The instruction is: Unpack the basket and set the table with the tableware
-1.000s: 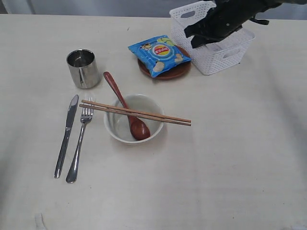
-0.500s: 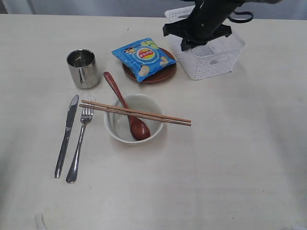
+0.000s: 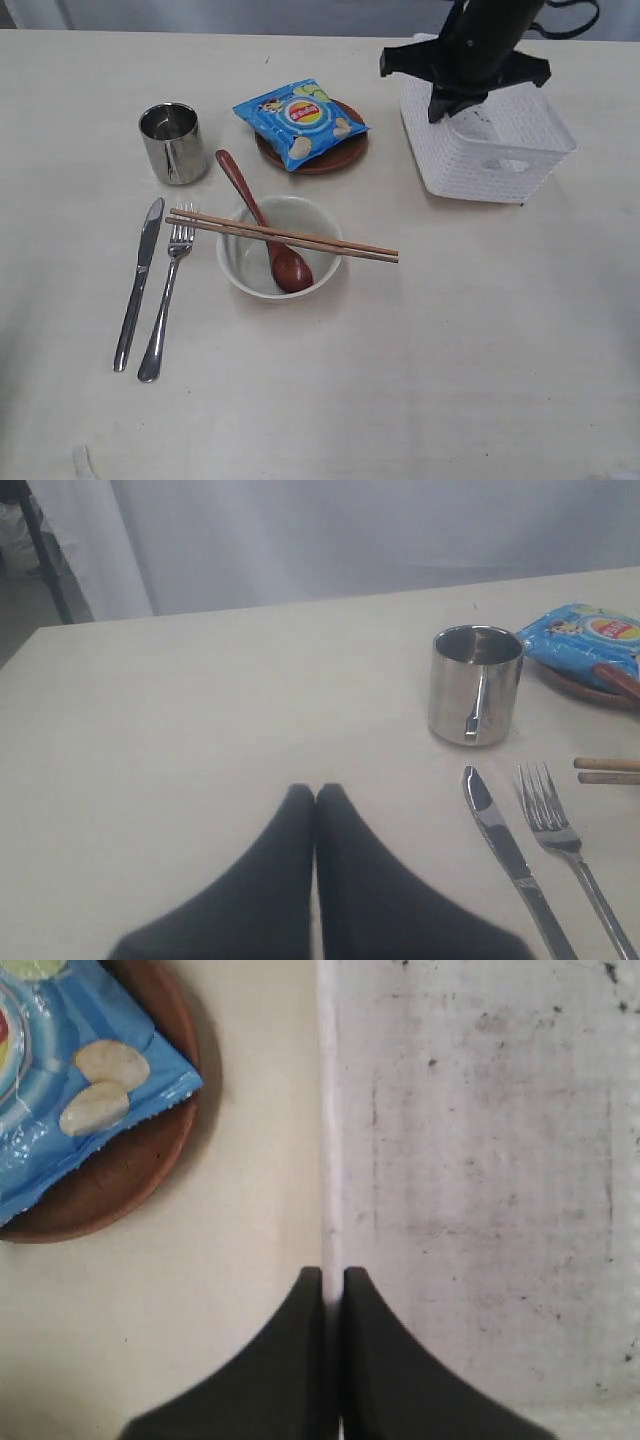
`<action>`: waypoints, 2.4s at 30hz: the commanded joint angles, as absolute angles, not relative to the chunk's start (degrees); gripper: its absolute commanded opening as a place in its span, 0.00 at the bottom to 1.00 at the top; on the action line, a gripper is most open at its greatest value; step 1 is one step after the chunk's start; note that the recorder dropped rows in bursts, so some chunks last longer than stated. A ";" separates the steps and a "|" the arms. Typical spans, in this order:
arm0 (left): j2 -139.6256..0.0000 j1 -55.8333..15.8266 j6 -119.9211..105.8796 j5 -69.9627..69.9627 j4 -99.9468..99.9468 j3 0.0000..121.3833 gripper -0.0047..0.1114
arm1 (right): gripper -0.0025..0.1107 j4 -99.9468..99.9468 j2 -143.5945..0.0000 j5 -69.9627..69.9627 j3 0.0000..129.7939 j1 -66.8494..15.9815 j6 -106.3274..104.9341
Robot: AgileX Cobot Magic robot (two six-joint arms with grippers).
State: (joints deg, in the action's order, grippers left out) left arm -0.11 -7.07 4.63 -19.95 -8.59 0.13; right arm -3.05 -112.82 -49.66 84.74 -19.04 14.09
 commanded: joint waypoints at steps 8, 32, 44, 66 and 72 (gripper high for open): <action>0.00 -7.36 4.76 -19.92 -8.39 0.00 0.04 | 0.02 -11.28 -106.89 -34.18 66.61 -22.50 15.58; 0.00 -7.36 4.76 -19.92 -8.50 0.00 0.04 | 0.05 -13.70 -106.99 -28.11 66.60 -23.61 16.53; 0.00 -7.36 4.76 -19.92 -8.50 0.00 0.04 | 0.44 -12.91 -101.72 -28.15 67.21 -21.91 15.93; 0.00 -7.36 4.76 -19.92 -8.50 0.00 0.04 | 0.02 -11.12 -28.35 -15.48 39.69 -20.26 -9.50; 0.00 -7.36 4.76 -19.92 -8.50 0.00 0.04 | 0.02 -11.28 -9.23 -22.15 38.99 -20.26 -9.40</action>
State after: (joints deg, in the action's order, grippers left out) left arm -0.11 -7.07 4.63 -19.95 -8.59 0.13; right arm -11.23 -13.57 -21.41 39.13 -20.11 -9.44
